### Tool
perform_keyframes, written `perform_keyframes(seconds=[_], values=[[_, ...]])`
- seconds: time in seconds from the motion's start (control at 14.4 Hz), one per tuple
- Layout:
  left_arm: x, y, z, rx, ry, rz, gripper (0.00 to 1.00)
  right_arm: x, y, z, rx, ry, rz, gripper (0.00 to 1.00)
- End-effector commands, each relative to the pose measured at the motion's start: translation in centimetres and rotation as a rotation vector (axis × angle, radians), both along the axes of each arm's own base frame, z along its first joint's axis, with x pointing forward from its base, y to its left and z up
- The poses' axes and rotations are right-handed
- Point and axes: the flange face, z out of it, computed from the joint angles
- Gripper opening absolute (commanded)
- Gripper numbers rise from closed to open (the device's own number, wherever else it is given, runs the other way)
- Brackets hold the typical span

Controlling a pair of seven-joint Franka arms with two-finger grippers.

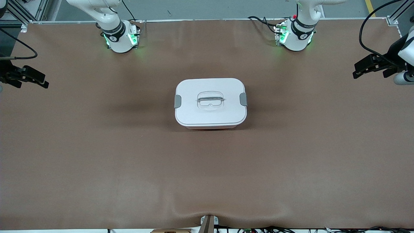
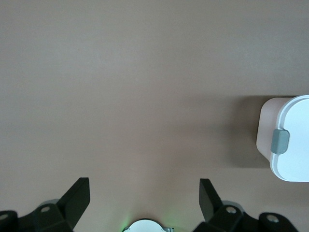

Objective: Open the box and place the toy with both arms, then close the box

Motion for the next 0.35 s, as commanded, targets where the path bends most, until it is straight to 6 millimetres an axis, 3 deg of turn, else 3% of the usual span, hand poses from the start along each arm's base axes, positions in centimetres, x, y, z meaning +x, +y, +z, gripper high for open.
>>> perform_keyframes(seconds=[0.0,0.28], values=[[-0.04,-0.33,0.08,-0.019,-0.008,0.0,1.0,-0.41,-0.14,0.17,0.016,-0.002,-0.002,1.0],[0.08,-0.11,-0.33,-0.02,0.002,0.004,1.0,-0.43,-0.22,0.15,0.017,0.0,-0.003,1.0]])
